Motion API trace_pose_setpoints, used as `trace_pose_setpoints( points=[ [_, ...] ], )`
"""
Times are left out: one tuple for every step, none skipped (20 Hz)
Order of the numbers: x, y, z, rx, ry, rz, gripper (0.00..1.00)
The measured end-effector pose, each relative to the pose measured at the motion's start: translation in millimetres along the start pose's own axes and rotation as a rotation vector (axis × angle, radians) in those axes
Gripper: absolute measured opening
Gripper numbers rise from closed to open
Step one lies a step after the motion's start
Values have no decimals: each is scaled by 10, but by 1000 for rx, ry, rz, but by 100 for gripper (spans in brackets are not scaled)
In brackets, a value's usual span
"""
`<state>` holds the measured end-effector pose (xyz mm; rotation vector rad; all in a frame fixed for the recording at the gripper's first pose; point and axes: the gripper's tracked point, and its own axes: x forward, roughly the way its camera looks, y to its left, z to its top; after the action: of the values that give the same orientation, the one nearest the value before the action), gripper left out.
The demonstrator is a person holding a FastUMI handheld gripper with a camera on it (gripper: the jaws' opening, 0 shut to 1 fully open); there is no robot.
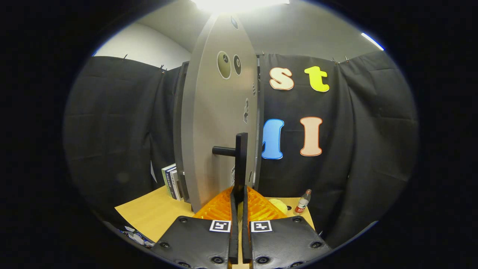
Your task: Open the shoe cabinet door, grab the shoes and put them into the shoe cabinet, then close the shoe cabinet door.
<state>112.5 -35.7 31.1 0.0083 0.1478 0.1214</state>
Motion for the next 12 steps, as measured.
trace_pose_setpoints(
  points=[
    [7,-33,2,4,-5,1,5],
    [1,-68,2,1,-10,2,6],
    [-23,-99,-10,-3,-16,0,5],
    [-41,-133,-8,-5,-22,-5,5],
    [-46,-178,-10,-2,-27,-14,5],
    [-46,-215,-7,7,-31,-28,5],
    [-45,-242,4,22,-33,-42,5],
    [-59,-247,5,42,-35,-48,5],
    [-79,-209,-8,65,-38,-45,5],
    [-114,-176,0,86,-43,-38,5],
    [-162,-190,10,87,-51,-56,5],
    [-211,-246,33,74,-63,-87,5]
  ],
)
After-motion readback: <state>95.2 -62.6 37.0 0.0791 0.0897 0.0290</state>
